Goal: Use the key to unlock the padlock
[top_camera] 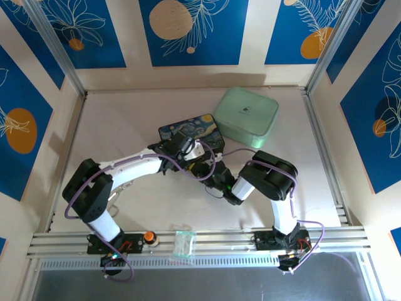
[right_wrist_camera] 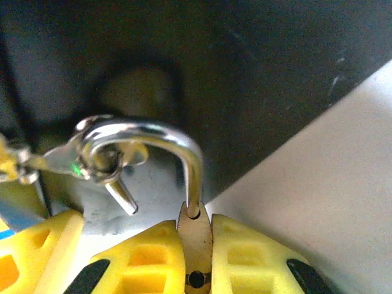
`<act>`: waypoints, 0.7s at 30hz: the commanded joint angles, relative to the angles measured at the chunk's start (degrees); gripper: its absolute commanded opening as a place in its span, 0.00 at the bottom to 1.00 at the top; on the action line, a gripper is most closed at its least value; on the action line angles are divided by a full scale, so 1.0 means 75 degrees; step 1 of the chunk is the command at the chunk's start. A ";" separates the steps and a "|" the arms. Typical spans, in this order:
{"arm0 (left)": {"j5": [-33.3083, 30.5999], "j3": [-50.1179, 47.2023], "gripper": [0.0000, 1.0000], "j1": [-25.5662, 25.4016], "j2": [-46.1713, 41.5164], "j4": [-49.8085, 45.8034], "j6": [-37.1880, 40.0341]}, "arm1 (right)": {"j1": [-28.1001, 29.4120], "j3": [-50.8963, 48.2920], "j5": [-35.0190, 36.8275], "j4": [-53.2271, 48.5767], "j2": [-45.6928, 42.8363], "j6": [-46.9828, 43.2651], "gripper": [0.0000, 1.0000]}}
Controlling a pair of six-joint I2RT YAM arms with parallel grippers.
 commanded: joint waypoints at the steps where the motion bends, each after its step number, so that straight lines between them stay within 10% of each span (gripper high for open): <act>1: 0.0326 -0.0532 0.50 0.0040 0.0461 -0.0687 0.0054 | -0.0214 -0.0197 0.0169 -0.0023 0.0731 0.0808 0.00; 21: 0.0285 -0.0536 0.50 0.0037 0.0286 -0.0781 0.0123 | -0.0611 -0.0568 0.0255 0.0151 0.0415 0.0670 0.00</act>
